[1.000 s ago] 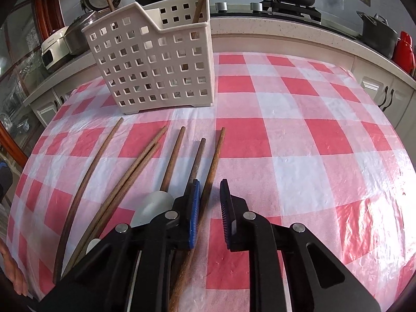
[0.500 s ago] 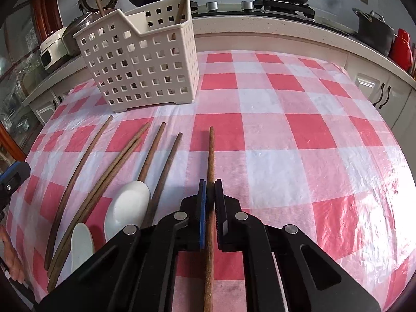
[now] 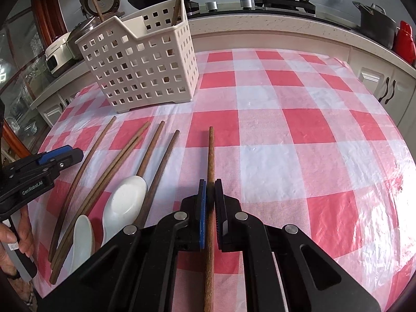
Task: Organize utensils
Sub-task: 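Close the right tool on a brown chopstick while the left tool grasps another, then lift both held chopsticks upright and carry them toward the white basket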
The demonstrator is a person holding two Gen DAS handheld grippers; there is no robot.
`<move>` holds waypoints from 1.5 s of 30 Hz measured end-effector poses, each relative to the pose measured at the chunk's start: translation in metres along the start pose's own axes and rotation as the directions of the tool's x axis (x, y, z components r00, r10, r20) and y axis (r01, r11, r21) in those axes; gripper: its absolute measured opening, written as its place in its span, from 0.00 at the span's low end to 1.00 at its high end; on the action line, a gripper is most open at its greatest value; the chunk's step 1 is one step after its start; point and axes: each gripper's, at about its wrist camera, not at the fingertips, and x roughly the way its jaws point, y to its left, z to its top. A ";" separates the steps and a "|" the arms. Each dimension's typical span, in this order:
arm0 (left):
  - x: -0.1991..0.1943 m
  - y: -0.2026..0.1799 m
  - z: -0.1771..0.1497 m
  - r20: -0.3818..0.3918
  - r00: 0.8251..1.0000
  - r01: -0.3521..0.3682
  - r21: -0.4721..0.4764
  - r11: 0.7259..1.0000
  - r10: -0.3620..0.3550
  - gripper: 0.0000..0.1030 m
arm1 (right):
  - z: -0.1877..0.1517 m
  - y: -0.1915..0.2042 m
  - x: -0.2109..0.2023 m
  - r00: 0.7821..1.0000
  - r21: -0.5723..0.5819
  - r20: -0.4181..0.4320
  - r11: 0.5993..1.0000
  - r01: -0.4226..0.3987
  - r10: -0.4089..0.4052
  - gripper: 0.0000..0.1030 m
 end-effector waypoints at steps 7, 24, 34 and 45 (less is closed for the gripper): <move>0.026 -0.011 0.013 -0.077 0.997 -0.005 0.037 0.999 0.008 0.18 | -0.001 -0.002 -0.001 1.000 -0.001 -0.008 1.000 -0.021 0.021 0.07; 0.028 -0.020 0.014 -0.067 0.998 -0.009 0.080 0.997 0.015 0.06 | 0.002 0.016 0.001 0.997 -0.152 -0.044 0.987 0.057 -0.064 0.08; -0.006 -0.003 0.005 0.035 0.999 0.020 -0.006 1.000 -0.020 0.06 | 0.005 0.010 -0.016 1.000 -0.099 0.020 0.995 0.007 -0.005 0.07; -0.111 0.003 -0.009 0.274 0.961 0.057 -0.032 0.998 -0.046 0.06 | 0.017 0.022 -0.077 0.977 -0.103 0.206 0.994 -0.036 0.056 0.07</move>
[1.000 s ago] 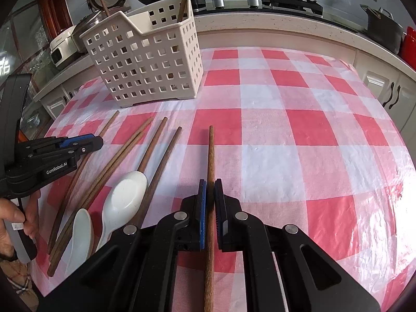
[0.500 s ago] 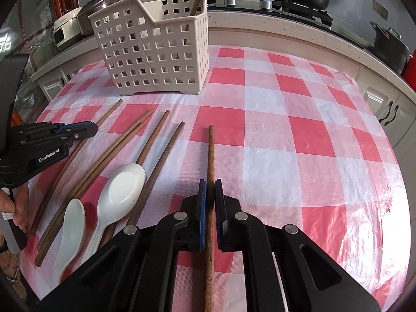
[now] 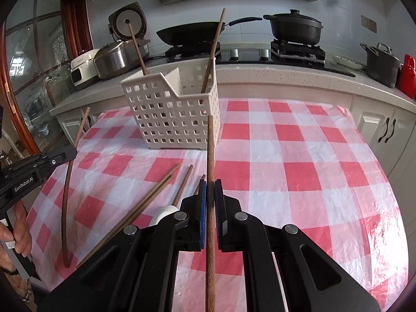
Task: Organize utensils
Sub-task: 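Lift both held chopsticks upright and carry them toward the white basket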
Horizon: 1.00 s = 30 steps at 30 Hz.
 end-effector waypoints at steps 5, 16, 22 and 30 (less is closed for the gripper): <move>-0.043 -0.006 -0.004 0.112 0.994 0.000 0.021 1.000 -0.002 0.06 | 0.006 0.009 -0.027 0.998 -0.018 0.067 1.000 -0.011 0.012 0.07; -0.099 -0.018 -0.017 0.255 0.967 -0.025 0.050 0.998 0.011 0.06 | 0.008 0.020 -0.073 0.977 -0.066 0.214 0.998 -0.007 0.021 0.07; -0.113 -0.022 -0.026 0.291 0.957 -0.033 0.056 0.998 0.015 0.06 | 0.004 0.023 -0.085 0.967 -0.084 0.252 0.996 0.000 0.021 0.07; -0.125 -0.028 -0.029 0.331 0.943 -0.045 0.069 0.997 0.020 0.06 | -0.001 0.025 -0.093 0.962 -0.108 0.269 0.994 -0.006 0.035 0.07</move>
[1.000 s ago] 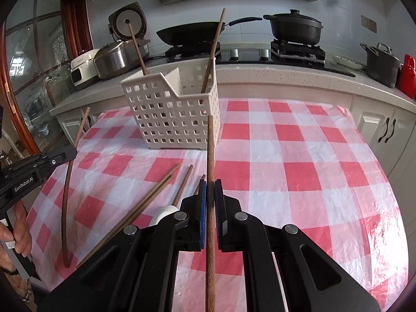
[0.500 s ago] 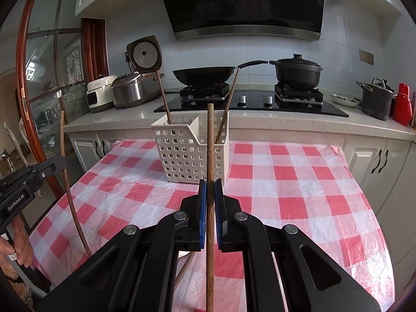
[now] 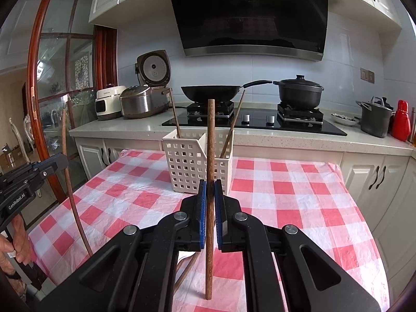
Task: Organize utensils
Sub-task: 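Lift both held chopsticks upright and carry them toward the white basket, then lower both held chopsticks into the white basket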
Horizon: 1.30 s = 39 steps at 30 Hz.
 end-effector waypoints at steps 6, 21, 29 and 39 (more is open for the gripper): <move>-0.002 0.004 -0.001 0.018 1.000 -0.004 -0.017 1.000 0.004 0.06 | -0.001 0.002 -0.007 1.000 -0.002 0.012 1.000 0.002 -0.002 0.07; 0.006 0.008 -0.004 0.000 1.000 -0.017 -0.033 0.999 0.017 0.06 | 0.001 0.001 -0.008 1.000 0.011 0.027 1.000 0.001 -0.002 0.07; 0.015 0.010 0.007 0.026 1.000 -0.013 -0.044 0.999 0.014 0.06 | 0.015 -0.004 0.006 0.999 0.015 0.036 1.000 -0.011 0.010 0.07; 0.070 0.015 0.065 0.028 0.999 0.042 -0.060 0.997 -0.040 0.06 | 0.066 -0.023 0.061 0.999 0.051 0.010 0.998 -0.041 0.041 0.07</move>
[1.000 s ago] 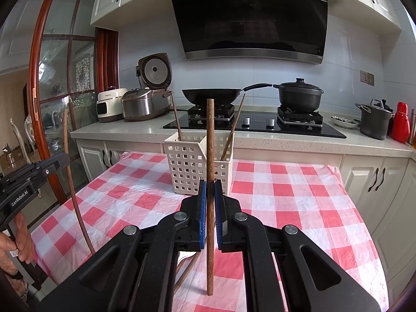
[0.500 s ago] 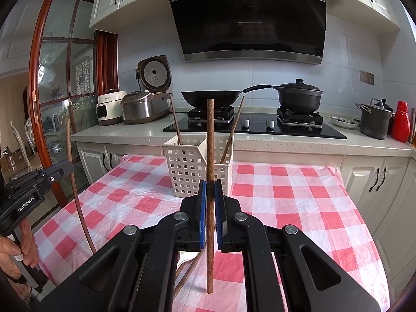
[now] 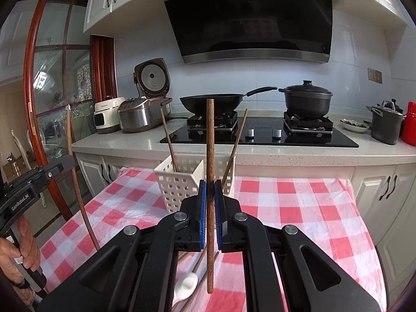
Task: Organize utensils
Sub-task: 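Lower both held chopsticks into the white basket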
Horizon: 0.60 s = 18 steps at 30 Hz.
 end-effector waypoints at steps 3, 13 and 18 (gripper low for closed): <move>0.024 0.005 0.026 0.002 1.000 0.011 -0.021 1.000 -0.011 0.06 | 0.022 -0.005 0.017 1.000 0.011 -0.002 1.000 0.001 -0.001 0.07; 0.089 0.017 0.109 0.051 0.999 -0.001 -0.053 0.999 0.004 0.06 | 0.088 -0.012 0.061 1.000 0.016 0.023 1.000 0.006 -0.007 0.07; 0.118 0.018 0.137 0.070 0.997 -0.017 -0.055 0.998 0.020 0.06 | 0.115 -0.012 0.087 0.999 0.004 0.033 1.000 0.024 -0.024 0.07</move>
